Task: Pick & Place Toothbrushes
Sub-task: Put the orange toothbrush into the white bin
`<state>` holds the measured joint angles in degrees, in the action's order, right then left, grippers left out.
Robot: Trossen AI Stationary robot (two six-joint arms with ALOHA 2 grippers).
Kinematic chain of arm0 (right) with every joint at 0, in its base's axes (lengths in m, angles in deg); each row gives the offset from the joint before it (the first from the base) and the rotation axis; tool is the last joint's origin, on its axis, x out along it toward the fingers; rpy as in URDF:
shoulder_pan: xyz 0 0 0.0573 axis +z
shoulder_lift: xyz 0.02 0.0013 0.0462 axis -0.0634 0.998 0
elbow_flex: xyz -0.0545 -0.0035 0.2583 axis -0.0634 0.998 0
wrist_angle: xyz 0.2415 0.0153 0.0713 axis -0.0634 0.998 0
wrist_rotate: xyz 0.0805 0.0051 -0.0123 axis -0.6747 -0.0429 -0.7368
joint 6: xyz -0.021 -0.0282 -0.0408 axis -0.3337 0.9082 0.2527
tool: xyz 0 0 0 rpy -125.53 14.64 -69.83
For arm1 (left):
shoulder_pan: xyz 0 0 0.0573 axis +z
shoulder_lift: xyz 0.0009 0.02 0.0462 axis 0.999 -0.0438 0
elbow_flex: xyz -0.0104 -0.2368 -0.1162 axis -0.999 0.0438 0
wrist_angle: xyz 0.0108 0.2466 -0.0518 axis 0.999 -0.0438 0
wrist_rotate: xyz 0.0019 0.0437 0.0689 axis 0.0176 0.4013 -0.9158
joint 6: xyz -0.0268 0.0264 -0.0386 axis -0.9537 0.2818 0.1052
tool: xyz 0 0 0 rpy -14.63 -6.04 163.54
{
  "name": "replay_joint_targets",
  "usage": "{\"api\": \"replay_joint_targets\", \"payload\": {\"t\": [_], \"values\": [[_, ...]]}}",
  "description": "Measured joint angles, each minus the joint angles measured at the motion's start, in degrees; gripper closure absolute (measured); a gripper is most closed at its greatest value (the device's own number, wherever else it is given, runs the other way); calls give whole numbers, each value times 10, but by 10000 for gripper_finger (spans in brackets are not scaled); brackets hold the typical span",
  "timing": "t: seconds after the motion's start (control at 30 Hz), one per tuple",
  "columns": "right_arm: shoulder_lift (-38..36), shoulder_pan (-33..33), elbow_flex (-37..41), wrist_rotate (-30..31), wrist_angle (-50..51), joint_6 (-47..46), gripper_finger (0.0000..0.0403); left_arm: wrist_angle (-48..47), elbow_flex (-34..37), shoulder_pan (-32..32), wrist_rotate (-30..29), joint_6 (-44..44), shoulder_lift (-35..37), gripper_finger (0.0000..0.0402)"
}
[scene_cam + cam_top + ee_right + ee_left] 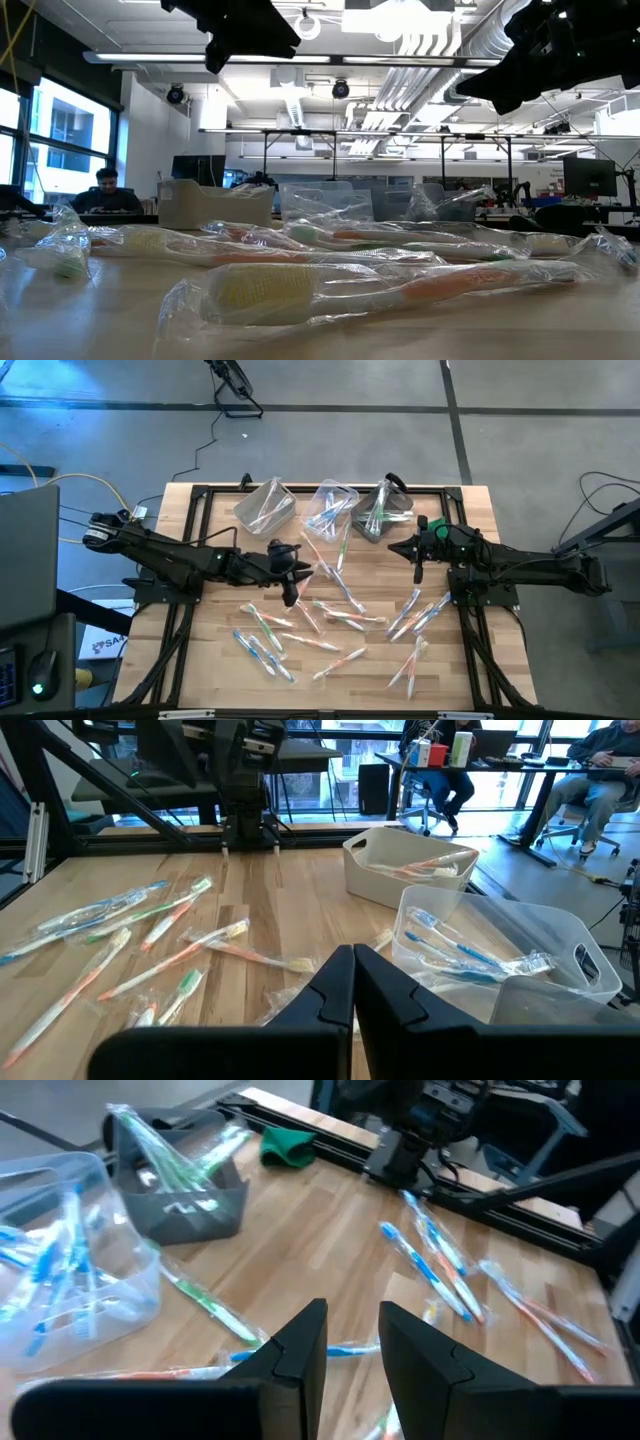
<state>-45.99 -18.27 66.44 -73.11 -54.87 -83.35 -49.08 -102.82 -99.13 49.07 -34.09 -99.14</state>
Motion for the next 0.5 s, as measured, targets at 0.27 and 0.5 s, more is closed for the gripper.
{"api": "replay_joint_targets", "payload": {"t": [0.27, 0.5], "values": [[0, 0, 0, 1, 0, 0, 401, -18, -20, 0, -12, 4, -29, 309], [0, 0, 0, 2, 0, -3, 401, -206, -121, 0, -21, -7, -109, 309]]}}
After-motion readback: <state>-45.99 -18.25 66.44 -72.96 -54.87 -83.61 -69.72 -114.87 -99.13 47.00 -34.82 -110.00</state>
